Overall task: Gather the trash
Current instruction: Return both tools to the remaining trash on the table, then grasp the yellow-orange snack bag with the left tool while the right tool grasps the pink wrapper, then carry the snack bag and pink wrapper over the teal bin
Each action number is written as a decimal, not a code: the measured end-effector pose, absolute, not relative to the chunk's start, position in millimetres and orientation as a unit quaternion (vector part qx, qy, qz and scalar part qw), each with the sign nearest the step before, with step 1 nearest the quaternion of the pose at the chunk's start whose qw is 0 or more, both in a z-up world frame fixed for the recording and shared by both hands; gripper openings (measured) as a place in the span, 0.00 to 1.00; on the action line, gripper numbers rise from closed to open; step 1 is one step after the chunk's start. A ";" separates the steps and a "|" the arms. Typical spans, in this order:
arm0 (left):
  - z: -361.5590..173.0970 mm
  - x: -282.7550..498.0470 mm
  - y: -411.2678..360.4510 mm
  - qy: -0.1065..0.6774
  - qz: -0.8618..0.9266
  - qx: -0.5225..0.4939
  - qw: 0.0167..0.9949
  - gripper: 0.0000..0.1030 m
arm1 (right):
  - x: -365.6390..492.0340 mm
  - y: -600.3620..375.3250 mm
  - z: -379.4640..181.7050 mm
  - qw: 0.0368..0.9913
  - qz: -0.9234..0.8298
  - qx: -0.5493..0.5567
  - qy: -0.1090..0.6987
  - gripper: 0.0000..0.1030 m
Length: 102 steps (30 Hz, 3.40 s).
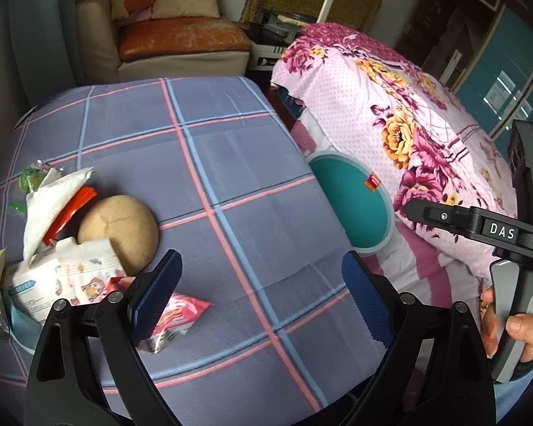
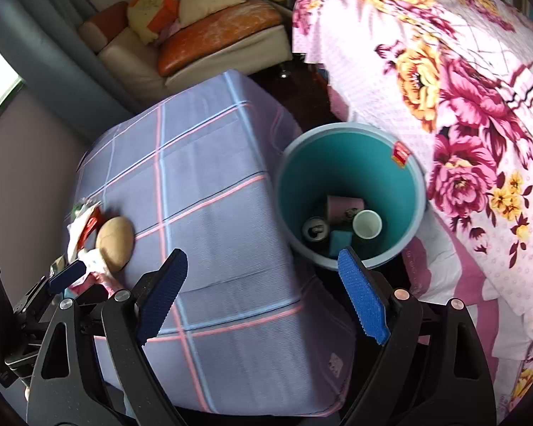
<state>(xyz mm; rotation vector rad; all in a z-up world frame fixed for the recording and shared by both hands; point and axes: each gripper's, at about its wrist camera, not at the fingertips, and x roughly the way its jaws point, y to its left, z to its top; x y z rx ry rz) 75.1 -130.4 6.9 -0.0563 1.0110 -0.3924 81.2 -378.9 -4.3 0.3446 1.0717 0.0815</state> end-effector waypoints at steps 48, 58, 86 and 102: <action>-63.2 58.8 163.6 0.504 -0.073 -0.076 0.858 0.89 | 108.6 -124.4 -70.1 0.777 0.183 -0.025 0.601 0.80; -78.9 62.6 164.2 0.500 -0.073 -0.095 0.858 0.81 | 97.7 -126.7 -65.4 0.785 0.203 -0.004 0.586 0.64; -12.5 28.0 100.2 0.446 -0.108 -0.065 0.886 0.59 | 76.0 -191.8 -39.7 0.814 0.180 0.067 0.548 0.64; -6.0 66.4 -46.2 0.454 -0.203 -0.013 0.868 0.59 | 78.9 -309.4 -9.0 0.861 0.104 0.137 0.480 0.64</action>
